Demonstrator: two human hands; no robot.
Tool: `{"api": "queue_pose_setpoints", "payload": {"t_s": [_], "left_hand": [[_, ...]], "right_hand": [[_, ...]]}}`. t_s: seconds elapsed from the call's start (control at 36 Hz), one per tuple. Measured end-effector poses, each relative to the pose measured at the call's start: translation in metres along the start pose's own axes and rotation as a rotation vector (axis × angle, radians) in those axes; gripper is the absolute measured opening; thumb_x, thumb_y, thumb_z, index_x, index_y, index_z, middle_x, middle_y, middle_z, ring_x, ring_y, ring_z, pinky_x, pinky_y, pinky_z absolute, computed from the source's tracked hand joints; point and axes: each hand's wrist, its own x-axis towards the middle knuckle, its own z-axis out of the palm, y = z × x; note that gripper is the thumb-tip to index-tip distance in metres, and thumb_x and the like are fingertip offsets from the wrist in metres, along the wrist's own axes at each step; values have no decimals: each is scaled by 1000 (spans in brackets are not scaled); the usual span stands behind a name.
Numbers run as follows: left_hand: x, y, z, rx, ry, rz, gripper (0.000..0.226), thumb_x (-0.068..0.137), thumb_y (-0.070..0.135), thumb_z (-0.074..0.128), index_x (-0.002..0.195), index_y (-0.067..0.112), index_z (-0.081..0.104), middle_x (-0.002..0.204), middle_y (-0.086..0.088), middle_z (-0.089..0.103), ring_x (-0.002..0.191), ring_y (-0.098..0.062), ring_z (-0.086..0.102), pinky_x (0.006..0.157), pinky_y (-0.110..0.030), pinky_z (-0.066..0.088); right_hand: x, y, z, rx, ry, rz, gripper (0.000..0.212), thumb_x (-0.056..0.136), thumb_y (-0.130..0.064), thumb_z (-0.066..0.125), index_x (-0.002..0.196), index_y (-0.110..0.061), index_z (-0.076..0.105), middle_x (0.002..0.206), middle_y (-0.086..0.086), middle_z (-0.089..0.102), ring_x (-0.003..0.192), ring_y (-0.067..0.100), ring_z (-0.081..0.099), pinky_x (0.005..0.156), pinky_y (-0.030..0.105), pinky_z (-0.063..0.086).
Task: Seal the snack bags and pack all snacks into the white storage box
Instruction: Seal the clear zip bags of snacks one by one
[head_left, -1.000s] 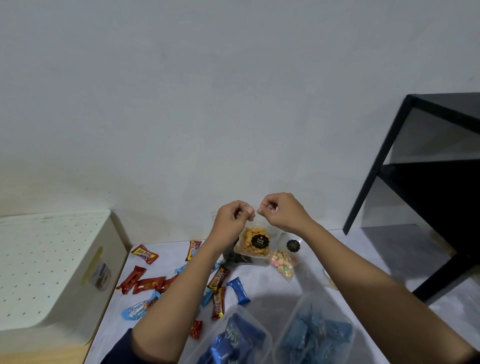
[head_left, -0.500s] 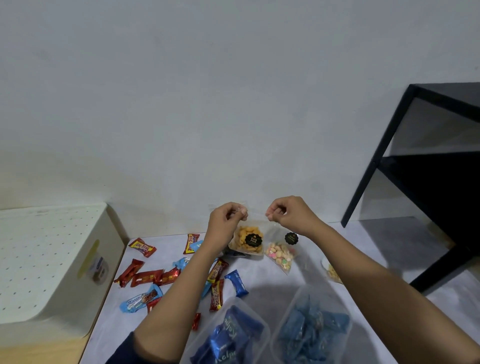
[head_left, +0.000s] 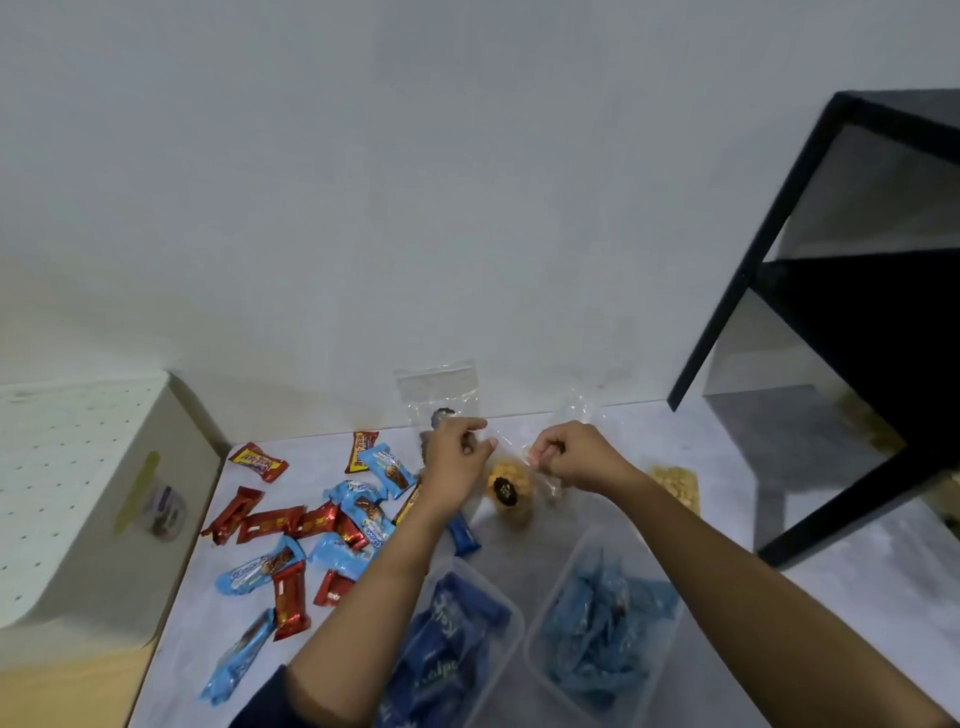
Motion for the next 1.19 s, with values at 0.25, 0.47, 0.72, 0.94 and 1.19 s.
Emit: {"api": "queue_pose_setpoints", "payload": {"t_s": [0.25, 0.47, 0.72, 0.94, 1.19], "left_hand": [[-23, 0, 12, -261, -75, -229, 30, 89, 28, 60, 68, 7, 61, 60, -2, 59, 58, -9, 54, 69, -27, 47], [-17, 1, 7, -419, -147, -291, 25, 89, 10, 59, 70, -5, 65, 53, -3, 62, 50, -6, 58, 68, -19, 51], [-11, -1, -2, -464, -228, -312, 16, 92, 1, 52, 78, -1, 60, 54, 2, 67, 50, -2, 61, 59, -12, 51], [-8, 1, -5, -478, -264, -351, 14, 91, -2, 51, 79, 2, 58, 54, 3, 67, 53, -1, 64, 59, -10, 53], [-8, 0, -8, -491, -295, -371, 17, 88, -7, 52, 79, 2, 62, 67, -4, 66, 57, -4, 66, 61, -12, 54]], "right_hand": [[0, 0, 0, 79, -57, 41, 20, 80, 0, 60, 72, -15, 69, 41, -18, 53, 42, -3, 48, 41, 4, 35], [7, 0, 4, 51, -100, 1, 11, 72, -2, 70, 81, -6, 76, 54, -13, 62, 56, 5, 54, 55, 14, 42], [9, -2, 11, 50, -142, -34, 6, 76, -5, 68, 76, -10, 71, 65, -5, 61, 63, 11, 53, 68, 26, 46], [9, 0, 14, 84, -170, -9, 14, 85, -13, 61, 71, -13, 60, 60, -3, 53, 54, 8, 46, 52, 19, 40], [6, 1, 18, 137, -186, -9, 26, 86, -27, 65, 66, -17, 53, 57, -5, 47, 47, 3, 41, 43, 12, 36]]}}
